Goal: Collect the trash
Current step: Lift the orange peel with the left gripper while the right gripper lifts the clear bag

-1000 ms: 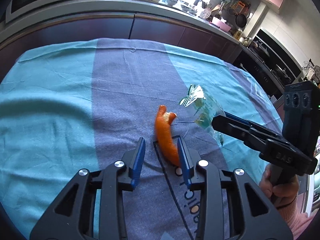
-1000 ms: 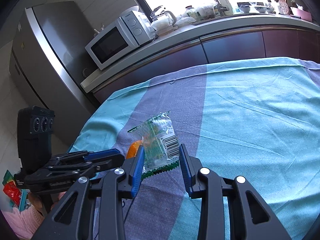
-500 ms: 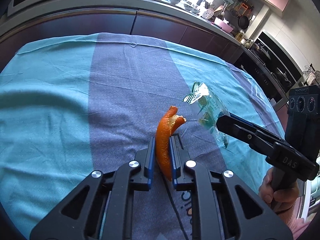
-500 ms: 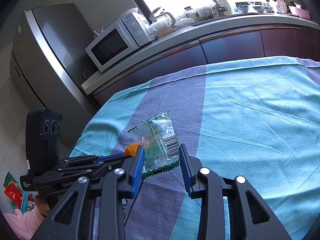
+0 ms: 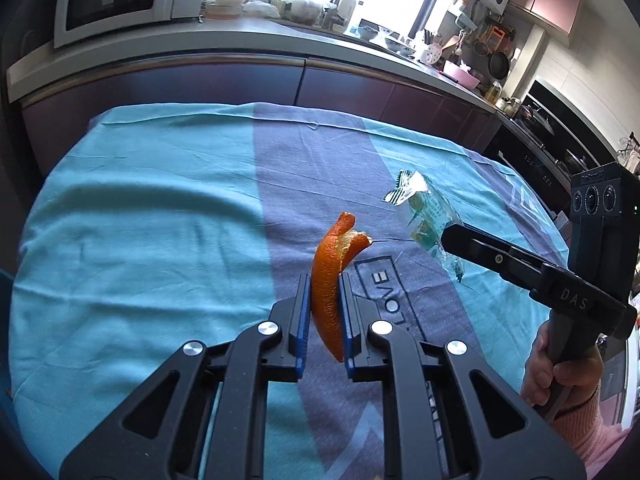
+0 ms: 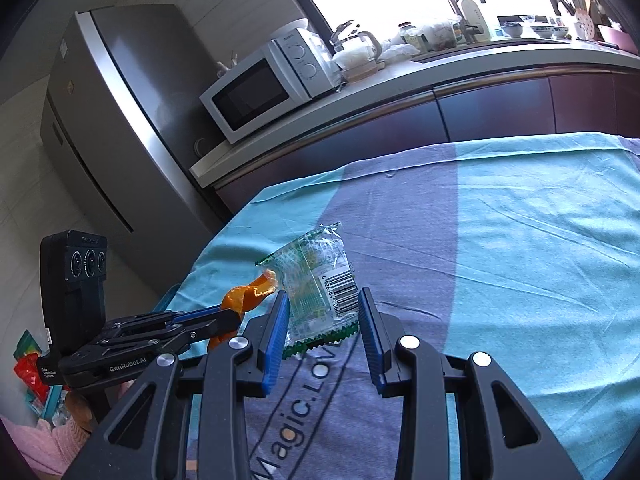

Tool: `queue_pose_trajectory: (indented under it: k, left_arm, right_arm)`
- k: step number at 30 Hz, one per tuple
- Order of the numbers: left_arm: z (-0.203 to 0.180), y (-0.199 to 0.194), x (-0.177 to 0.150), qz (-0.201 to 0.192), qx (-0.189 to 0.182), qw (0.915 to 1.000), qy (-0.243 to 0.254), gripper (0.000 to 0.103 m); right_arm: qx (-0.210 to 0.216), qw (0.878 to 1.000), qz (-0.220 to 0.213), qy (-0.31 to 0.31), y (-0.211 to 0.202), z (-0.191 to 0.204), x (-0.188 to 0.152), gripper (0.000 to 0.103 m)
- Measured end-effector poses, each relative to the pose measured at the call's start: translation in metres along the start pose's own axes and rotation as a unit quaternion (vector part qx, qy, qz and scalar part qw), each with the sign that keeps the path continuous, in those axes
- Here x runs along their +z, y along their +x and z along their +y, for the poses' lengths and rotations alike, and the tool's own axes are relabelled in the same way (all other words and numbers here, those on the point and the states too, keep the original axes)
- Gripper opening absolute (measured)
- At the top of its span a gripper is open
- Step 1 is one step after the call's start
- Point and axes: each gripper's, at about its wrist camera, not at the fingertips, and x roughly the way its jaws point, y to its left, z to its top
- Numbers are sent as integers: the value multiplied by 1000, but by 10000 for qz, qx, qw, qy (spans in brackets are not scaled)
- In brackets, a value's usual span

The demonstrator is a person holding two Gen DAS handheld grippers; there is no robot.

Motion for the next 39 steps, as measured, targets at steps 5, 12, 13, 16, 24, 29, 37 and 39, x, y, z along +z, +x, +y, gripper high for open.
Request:
queue_pose_trajectory:
  k: [5,12,13,16,24,29,37,39]
  left_arm:
    - [13,-18,-7,-117,161,9998,-59,14]
    - [31,-39,-18,-207,360,9990,-152,14]
    - [34,-41,-19,-218,387,9989,-172,14]
    - [41,-49,-23,-263,463,9983,-225,14]
    - [56,-68,-30,-363,558,9970,-383,14]
    - [63,-79,-32,-448,643,9959,-443,14]
    - [74,-92,-37,-521,738,9945,-523,14]
    - [77,-96,-38,-542,769,9941,-540,14]
  right_arm:
    - [135,9999,18,-105,5,15,-1,33]
    - [317,9992,91,-239,15,35,-5,33]
    - [346,9990,103,-264,17,39,-6,33]
    - [422,9985,142,-321,21,48,-7,33]
    - [582,9969,257,-453,34,69,-12,33]
    - [657,9960,317,-518,39,80,-15,33]
    - [768,9945,383,-606,49,95,-17,33]
    - [789,9942,392,-612,51,97,-18,33]
